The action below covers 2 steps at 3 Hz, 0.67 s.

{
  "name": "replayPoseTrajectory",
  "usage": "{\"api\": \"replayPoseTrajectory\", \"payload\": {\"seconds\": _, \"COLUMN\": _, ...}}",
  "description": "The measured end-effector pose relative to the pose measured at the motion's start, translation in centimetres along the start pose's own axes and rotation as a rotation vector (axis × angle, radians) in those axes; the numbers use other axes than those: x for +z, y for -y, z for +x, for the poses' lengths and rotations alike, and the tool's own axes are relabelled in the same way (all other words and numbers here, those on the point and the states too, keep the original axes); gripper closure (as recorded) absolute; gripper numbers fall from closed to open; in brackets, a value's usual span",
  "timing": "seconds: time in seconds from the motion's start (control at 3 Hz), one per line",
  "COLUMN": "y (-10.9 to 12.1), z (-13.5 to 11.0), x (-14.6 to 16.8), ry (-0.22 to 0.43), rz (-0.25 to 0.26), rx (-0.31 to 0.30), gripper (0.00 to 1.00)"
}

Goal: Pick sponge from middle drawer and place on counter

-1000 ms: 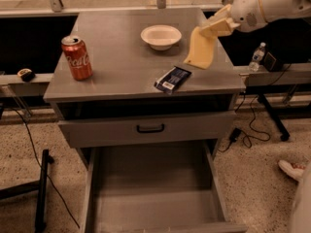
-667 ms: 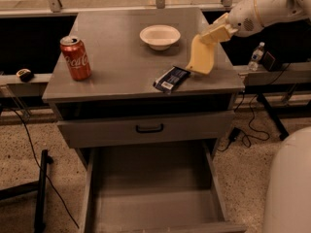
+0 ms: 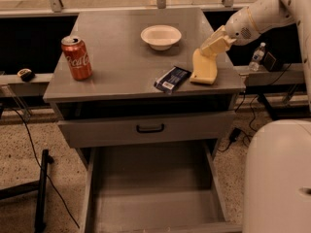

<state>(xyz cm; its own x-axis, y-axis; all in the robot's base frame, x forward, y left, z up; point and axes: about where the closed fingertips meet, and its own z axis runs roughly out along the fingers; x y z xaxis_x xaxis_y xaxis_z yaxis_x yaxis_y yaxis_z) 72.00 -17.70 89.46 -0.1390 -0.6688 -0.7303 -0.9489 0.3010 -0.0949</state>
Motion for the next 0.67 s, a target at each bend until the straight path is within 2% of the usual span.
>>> {"api": "replayPoseTrajectory", "payload": {"seconds": 0.67, "y": -0.24, "z": 0.20, "x": 0.06, "ry": -0.007, "rz": -0.012, "rx": 0.000, "gripper": 0.04}}
